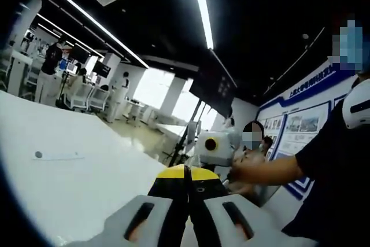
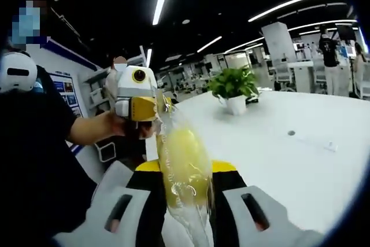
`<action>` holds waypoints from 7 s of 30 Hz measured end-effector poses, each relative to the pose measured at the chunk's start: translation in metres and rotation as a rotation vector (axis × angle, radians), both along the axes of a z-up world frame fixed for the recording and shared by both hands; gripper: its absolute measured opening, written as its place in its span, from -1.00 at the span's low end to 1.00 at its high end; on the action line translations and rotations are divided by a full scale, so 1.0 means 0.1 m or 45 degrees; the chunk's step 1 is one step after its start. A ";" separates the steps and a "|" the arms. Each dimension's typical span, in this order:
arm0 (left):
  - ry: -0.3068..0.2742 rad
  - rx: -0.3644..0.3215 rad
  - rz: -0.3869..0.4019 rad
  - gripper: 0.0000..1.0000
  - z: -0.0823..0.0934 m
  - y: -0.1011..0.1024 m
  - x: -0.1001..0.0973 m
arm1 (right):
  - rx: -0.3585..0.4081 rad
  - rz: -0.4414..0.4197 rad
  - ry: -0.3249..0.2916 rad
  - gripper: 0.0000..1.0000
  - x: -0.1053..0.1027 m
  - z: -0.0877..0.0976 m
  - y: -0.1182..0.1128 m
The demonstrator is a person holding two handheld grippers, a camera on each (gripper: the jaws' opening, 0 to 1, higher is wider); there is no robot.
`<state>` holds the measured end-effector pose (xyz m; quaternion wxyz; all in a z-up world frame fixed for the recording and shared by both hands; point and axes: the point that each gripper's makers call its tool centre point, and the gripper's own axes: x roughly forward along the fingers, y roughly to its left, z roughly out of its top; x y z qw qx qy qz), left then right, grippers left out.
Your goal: Compare the silicone blocks by pressing each to a similar depth, holding the contact briefly, and releasing to observe deformation and rebound differences across the visible hardness samples.
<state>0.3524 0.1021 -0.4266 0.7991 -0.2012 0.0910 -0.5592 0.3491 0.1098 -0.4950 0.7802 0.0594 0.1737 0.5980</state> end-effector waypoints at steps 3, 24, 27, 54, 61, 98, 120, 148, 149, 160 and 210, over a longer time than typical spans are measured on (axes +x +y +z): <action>-0.003 0.015 0.002 -1.00 -0.02 0.00 0.00 | -0.011 -0.010 0.018 -0.65 0.00 -0.02 0.00; -0.166 0.187 0.009 -1.00 -0.05 0.04 0.04 | -0.108 -0.016 0.026 -0.85 -0.01 -0.05 0.02; -0.171 0.203 0.017 -0.98 -0.07 0.05 0.06 | -0.115 -0.016 0.029 -0.85 0.00 -0.06 0.03; 0.009 0.007 -0.013 -1.00 0.05 -0.01 0.01 | -0.045 -0.071 -0.106 -0.49 0.05 0.06 -0.05; 0.052 -0.043 -0.003 -1.00 0.04 -0.01 -0.02 | -0.085 -0.147 -0.134 -0.28 0.11 -0.01 -0.13; 0.109 -0.040 0.057 -1.00 -0.15 0.11 0.06 | -0.104 -0.678 -0.221 0.13 -0.44 -0.41 -1.20; 0.178 -0.065 0.081 -1.00 -0.27 0.11 0.12 | -0.115 -0.802 -0.092 0.08 -0.80 -0.64 -1.48; 0.448 -0.152 0.146 -1.00 -0.92 0.15 0.22 | -0.216 -0.825 0.001 0.03 -1.01 -0.84 -1.61; 0.463 -0.157 0.156 -1.00 -0.95 0.15 0.23 | -0.217 -0.829 0.004 0.03 -1.01 -0.84 -1.62; 0.579 -0.171 0.202 -1.00 -1.28 0.19 0.22 | -0.220 -0.814 0.029 0.03 -0.97 -0.89 -1.56; 1.002 -0.361 0.584 -1.00 -2.28 0.48 0.79 | -0.265 -0.788 0.155 -0.02 -1.02 -1.17 -1.52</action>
